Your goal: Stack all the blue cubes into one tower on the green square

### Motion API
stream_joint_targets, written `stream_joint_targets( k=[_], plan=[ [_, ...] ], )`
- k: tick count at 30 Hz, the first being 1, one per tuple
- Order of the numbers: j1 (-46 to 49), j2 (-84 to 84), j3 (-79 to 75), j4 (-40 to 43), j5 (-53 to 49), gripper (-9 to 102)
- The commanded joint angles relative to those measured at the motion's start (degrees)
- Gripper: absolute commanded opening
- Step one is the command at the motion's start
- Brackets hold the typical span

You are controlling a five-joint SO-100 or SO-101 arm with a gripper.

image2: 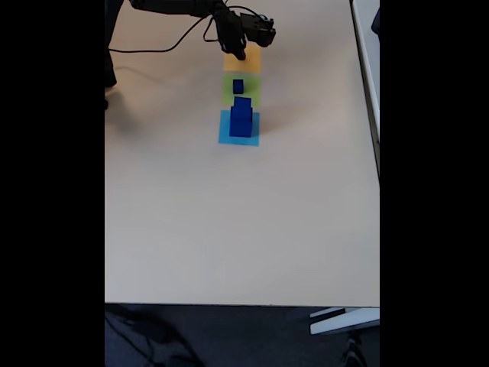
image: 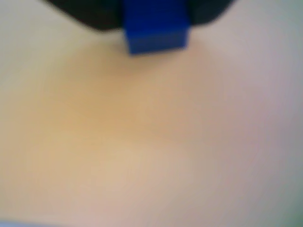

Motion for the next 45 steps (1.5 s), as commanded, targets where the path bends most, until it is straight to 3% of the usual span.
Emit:
stream_joint_targets(
  k=[1,21,45],
  plan=[
    [0.9,2.1,-3.3,0.2,-0.9,0],
    [9.7,16.9,-2.5,9.8,-9.8,0],
    [13.3,22.9,14.1,0.0,-11.3,0]
  ],
)
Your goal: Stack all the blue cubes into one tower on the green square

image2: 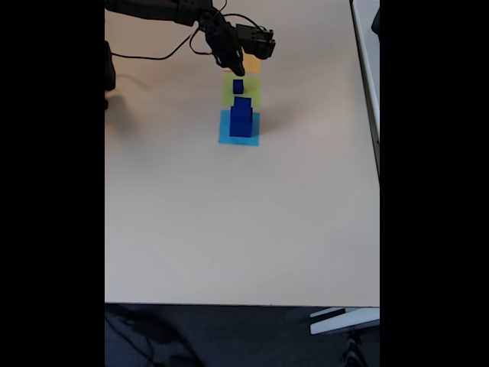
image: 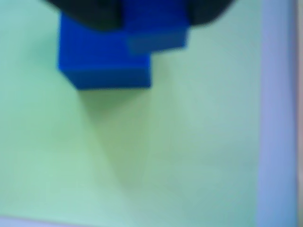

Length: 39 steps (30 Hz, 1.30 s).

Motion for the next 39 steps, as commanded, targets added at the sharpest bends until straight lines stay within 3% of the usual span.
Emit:
stream_joint_targets(
  k=[1,39],
  plan=[
    [0.7,5.6,-0.1,-1.5,1.1,0],
    [2.4,5.9,2.4,-2.0,1.8,1]
  ],
)
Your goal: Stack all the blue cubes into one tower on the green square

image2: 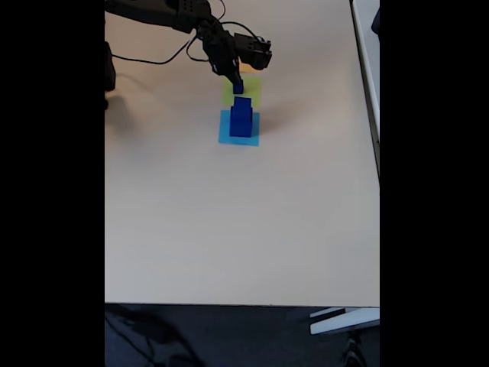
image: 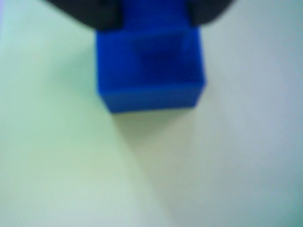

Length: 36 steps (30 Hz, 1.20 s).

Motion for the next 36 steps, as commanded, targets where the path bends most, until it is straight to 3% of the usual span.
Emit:
stream_joint_targets(
  k=[1,36],
  plan=[
    [0.4,5.8,-0.4,-1.1,0.5,1],
    [0.8,5.6,0.2,-2.1,-0.1,3]
  ],
)
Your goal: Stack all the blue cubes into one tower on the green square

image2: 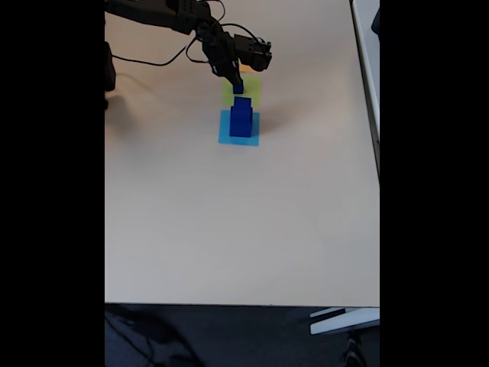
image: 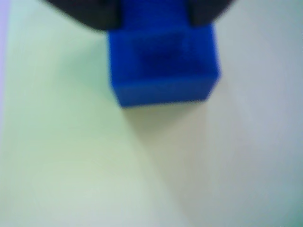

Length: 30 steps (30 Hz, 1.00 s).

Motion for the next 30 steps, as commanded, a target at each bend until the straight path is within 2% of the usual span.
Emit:
stream_joint_targets(
  k=[1,30],
  plan=[
    [0.3,5.6,-0.5,-1.1,-0.1,3],
    [-0.1,4.5,-1.4,-1.4,0.1,3]
  ],
)
